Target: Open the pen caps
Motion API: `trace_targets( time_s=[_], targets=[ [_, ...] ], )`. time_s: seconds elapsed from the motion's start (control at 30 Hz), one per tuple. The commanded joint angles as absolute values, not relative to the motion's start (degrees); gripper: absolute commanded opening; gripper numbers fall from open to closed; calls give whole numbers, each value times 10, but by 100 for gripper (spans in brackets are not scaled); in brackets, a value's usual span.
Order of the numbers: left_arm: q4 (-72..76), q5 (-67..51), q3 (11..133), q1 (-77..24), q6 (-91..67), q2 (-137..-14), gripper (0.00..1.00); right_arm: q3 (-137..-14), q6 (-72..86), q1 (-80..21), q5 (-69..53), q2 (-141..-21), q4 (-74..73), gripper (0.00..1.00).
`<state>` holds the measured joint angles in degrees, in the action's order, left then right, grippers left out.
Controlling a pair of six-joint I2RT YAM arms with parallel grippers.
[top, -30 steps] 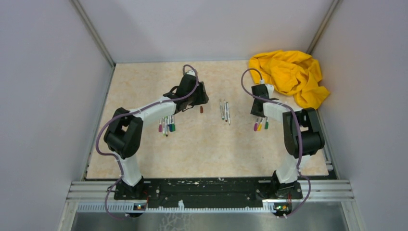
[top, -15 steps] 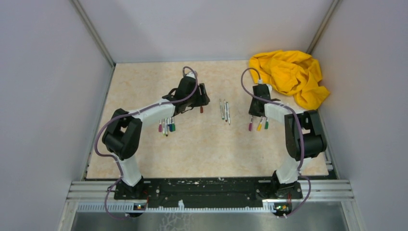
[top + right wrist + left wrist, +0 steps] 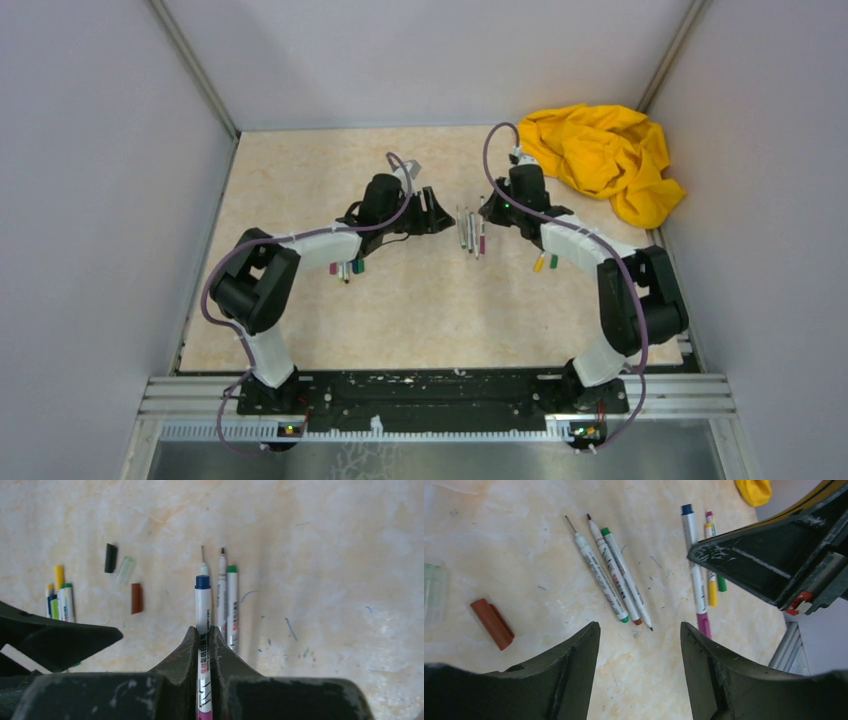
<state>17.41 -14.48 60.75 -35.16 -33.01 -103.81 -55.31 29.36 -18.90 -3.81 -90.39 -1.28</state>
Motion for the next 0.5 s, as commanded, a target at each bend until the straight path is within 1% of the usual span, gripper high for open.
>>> trace_targets(
  time_s=[0.0, 0.27, 0.47],
  targets=[
    [264, -210, 594, -355, -369, -1040, 66, -585, 325, -215, -45, -903, 59, 0],
    [279, -248, 595, -360, -384, -1054, 65, -616, 342, -253, -38, -940, 87, 0],
    [271, -250, 597, -363, -381, -1062, 64, -626, 350, -264, -37, -950, 101, 0]
  ],
)
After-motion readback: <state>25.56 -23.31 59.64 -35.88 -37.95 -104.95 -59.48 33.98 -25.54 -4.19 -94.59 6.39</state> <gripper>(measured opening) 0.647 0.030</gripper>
